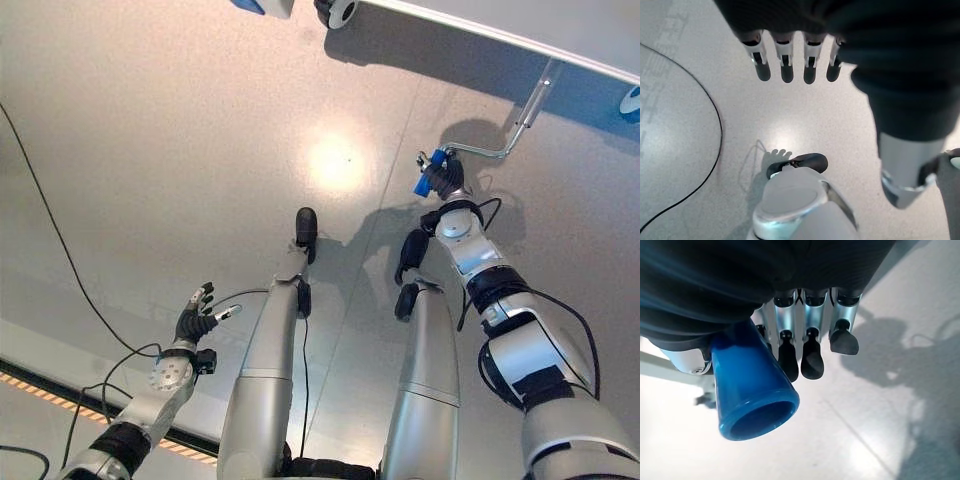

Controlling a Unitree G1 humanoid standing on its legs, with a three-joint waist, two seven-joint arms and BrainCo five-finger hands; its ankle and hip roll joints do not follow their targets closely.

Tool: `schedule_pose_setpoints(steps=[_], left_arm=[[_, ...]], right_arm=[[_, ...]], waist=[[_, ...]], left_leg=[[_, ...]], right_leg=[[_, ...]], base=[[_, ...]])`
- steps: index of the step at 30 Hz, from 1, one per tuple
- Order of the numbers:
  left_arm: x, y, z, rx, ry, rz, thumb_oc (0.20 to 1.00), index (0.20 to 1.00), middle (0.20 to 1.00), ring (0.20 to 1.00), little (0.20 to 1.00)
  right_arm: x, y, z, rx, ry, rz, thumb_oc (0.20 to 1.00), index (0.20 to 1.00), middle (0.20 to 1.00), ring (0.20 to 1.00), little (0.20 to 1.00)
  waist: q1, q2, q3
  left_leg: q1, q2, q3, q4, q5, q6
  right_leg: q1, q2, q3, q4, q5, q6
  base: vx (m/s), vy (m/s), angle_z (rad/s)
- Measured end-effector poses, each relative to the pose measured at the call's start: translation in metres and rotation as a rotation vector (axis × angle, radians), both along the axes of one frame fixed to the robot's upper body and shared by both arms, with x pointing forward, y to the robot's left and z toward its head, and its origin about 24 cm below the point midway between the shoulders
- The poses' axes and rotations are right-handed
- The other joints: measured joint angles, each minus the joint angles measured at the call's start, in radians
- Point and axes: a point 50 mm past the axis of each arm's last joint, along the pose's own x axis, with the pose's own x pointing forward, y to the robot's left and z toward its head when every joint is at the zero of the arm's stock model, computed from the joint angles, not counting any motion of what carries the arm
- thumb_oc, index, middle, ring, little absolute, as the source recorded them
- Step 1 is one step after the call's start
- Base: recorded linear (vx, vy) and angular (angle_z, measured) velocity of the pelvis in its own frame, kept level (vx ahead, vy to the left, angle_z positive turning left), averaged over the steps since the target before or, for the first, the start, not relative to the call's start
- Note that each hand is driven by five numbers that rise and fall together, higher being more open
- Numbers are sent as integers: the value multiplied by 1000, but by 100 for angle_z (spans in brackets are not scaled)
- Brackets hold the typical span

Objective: Raise the hospital bed

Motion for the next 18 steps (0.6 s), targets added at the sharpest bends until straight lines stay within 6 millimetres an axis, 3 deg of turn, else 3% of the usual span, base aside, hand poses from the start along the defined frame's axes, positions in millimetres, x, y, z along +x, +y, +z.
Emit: schedule_pose_setpoints(steps=[18], left_arm=[[-6,7,-10,33,50,29,1000,1000,1000,1000,1000]], right_arm=[[-36,-1,-14,144,-110,99,200,200,200,200,200]], waist=[[-41,-17,6]], left_leg=[[153,10,46,-105,18,16]], right_leg=[[144,21,27,-134,48,23]], base=[[-19,-8,-4]])
